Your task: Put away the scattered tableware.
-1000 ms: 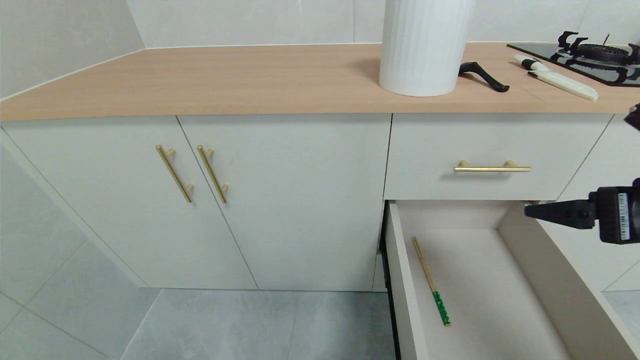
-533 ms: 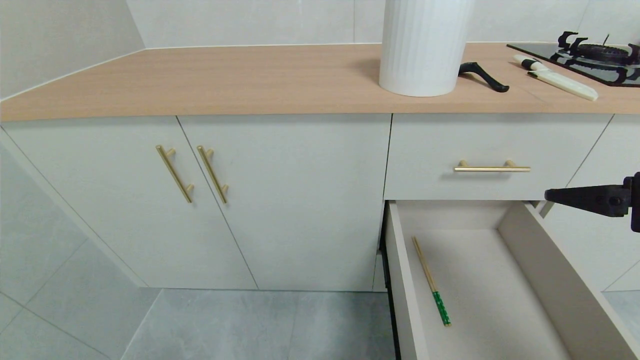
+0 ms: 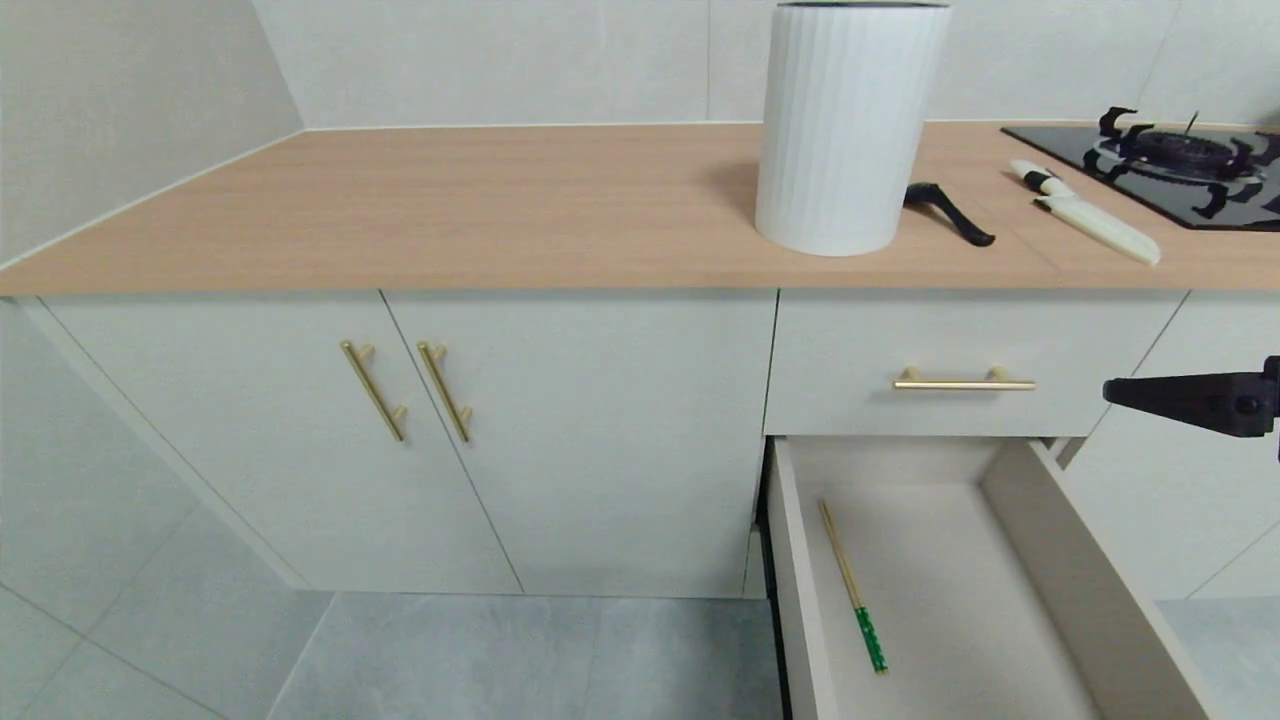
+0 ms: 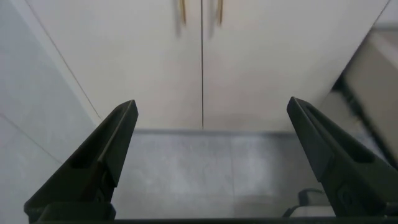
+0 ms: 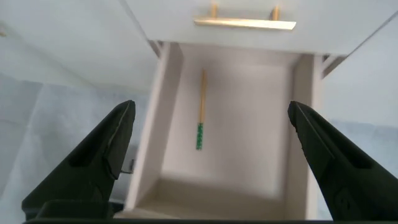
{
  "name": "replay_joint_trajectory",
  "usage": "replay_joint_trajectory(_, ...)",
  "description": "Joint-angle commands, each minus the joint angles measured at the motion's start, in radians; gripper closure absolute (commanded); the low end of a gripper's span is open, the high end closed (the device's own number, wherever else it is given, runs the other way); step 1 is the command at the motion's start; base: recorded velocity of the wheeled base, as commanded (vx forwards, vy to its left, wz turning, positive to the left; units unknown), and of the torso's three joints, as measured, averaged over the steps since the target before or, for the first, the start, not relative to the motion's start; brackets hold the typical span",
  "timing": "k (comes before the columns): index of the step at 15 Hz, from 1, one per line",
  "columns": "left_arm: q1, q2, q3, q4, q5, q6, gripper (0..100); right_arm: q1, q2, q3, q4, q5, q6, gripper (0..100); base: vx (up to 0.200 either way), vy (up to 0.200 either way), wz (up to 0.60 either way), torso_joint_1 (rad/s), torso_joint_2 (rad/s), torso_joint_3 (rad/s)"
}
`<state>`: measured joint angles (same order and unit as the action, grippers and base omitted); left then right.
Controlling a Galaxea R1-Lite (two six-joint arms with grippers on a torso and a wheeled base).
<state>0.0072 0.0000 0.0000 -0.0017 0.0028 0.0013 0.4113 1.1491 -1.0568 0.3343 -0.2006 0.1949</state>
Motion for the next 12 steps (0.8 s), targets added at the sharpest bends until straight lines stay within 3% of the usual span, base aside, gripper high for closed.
replay_joint_trajectory(1,0.0,0.002,0.0,0.0,0.0,0.0,0,0.0,0.003,0.003,0.002,0.0,-0.003,0,0.0,0.0,0.0,0.036,-0.54,-0.246)
replay_joint_trajectory(3,0.0,0.002,0.0,0.0,0.0,0.0,0,0.0,0.004,0.015,-0.001,0.0,-0.018,0,0.0,0.0,0.0,0.107,-0.51,-0.254)
replay_joint_trajectory(9,0.0,0.002,0.0,0.0,0.0,0.0,0,0.0,0.014,0.017,-0.015,0.001,-0.022,0,0.0,0.0,0.0,0.287,-0.47,-0.255)
replay_joint_trajectory(10,0.0,0.002,0.0,0.0,0.0,0.0,0,-0.006,0.043,0.006,-0.041,0.003,-0.034,0,0.0,0.0,0.0,0.129,-0.25,-0.124)
replay_joint_trajectory(12,0.0,0.002,0.0,0.0,0.0,0.0,0,-0.104,0.152,-0.005,-0.239,0.078,-0.132,0,0.0,0.0,0.0,0.063,-0.1,-0.061)
